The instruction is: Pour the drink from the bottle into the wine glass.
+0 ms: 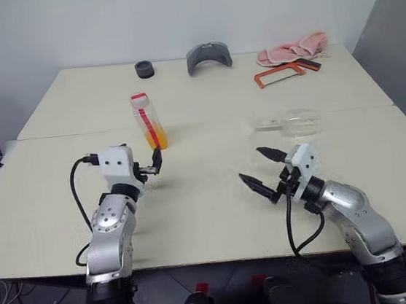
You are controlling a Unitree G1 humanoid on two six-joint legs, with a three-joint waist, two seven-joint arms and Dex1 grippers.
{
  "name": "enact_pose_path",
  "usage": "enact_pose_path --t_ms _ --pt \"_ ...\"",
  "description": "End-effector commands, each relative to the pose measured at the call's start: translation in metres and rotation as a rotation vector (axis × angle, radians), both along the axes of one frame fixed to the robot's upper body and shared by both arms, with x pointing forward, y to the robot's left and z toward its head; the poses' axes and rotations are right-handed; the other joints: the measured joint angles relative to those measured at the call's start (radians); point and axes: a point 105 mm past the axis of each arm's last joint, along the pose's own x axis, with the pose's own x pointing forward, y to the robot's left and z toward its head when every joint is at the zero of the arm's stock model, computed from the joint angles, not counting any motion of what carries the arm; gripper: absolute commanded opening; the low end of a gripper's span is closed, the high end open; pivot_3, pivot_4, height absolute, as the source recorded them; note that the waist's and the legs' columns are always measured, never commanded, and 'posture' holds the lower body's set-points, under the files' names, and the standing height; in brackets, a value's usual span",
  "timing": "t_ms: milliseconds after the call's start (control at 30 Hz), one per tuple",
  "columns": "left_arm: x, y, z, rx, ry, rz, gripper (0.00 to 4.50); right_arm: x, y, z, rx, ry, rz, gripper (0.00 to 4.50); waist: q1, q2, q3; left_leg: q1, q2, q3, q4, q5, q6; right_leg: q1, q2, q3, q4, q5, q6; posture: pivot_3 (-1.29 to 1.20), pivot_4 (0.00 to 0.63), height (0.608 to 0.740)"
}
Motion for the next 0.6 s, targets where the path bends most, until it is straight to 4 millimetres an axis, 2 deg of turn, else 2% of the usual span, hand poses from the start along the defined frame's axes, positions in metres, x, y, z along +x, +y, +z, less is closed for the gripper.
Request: enact_pose_path --t_ms 33,233,600 --pt "0.008 0.000 0.012 0.014 -0.031 0.032 4.47 -0.010 0.012 0.012 -0.012 -0.008 0.101 4.50 0.000 0.000 0.000 0.000 0.000 0.000 0.000 0.000 0.000 0.000 0.000 0.000 0.000 0.000 0.000 0.00 0.150 0.740" --pt "0.022 -0.003 0.018 0.006 -0.041 0.050 4.47 0.003 0.013 0.018 -0.012 -0.028 0.074 4.50 0.000 -0.001 0.000 0.000 0.000 0.000 0.000 0.000 0.000 0.000 0.000 0.000 0.000 0.000 0.000 0.00 0.150 0.740" --pt "0.053 -0.027 0.036 -0.025 -0.078 0.041 4.47 0.016 0.013 0.026 0.002 -0.073 0.035 4.50 0.001 -0.002 0.001 -0.001 -0.002 0.000 0.000 0.000 0.000 -0.001 -0.002 0.000 0.000 0.000 0.000 0.00 0.150 0.740"
